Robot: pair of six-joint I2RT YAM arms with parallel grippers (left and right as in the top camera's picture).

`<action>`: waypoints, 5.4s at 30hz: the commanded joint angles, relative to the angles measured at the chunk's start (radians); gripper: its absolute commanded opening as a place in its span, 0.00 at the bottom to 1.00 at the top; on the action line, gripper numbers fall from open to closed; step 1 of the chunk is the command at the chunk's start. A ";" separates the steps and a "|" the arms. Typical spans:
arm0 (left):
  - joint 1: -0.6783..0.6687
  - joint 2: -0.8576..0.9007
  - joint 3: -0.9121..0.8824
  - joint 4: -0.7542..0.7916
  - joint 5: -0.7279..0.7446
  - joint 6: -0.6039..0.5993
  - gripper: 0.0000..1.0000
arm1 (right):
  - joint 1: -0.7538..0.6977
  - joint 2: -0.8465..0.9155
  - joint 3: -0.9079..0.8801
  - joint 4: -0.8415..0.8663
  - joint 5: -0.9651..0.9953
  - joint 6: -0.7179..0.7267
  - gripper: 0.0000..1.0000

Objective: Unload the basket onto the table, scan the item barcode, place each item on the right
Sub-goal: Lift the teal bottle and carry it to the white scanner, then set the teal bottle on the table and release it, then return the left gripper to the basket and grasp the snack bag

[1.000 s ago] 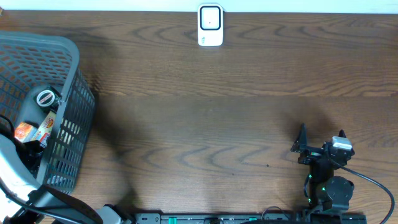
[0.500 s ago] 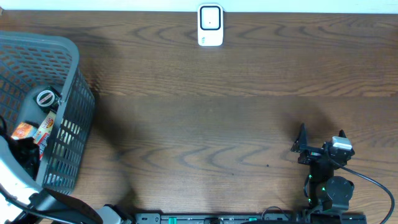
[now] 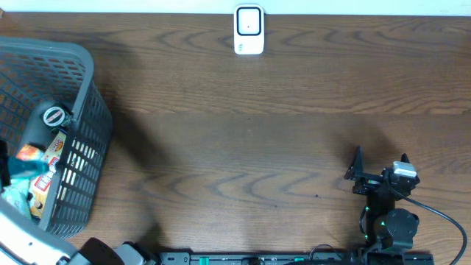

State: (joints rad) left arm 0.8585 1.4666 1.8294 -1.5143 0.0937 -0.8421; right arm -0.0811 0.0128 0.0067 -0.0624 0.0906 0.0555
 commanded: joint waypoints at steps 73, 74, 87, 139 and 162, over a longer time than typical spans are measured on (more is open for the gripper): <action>-1.430 0.572 0.026 0.301 -0.248 -0.999 0.39 | -0.003 -0.003 -0.001 -0.002 0.008 -0.012 0.99; -1.430 0.572 0.026 0.301 -0.249 -0.998 0.40 | -0.003 -0.003 -0.001 -0.002 0.008 -0.012 0.99; -1.420 0.586 0.026 0.301 -0.242 -1.028 0.49 | -0.003 -0.003 -0.001 -0.002 0.008 -0.012 0.99; -0.238 0.059 0.043 0.077 -0.203 -0.393 0.98 | -0.003 -0.003 -0.001 -0.002 0.008 -0.012 0.99; -0.178 0.170 -0.573 0.480 -0.179 -0.573 0.98 | -0.003 -0.003 -0.001 -0.002 0.008 -0.012 0.99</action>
State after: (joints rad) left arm 0.6773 1.6165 1.2900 -1.0489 -0.0826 -1.3865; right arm -0.0811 0.0128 0.0067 -0.0624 0.0906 0.0555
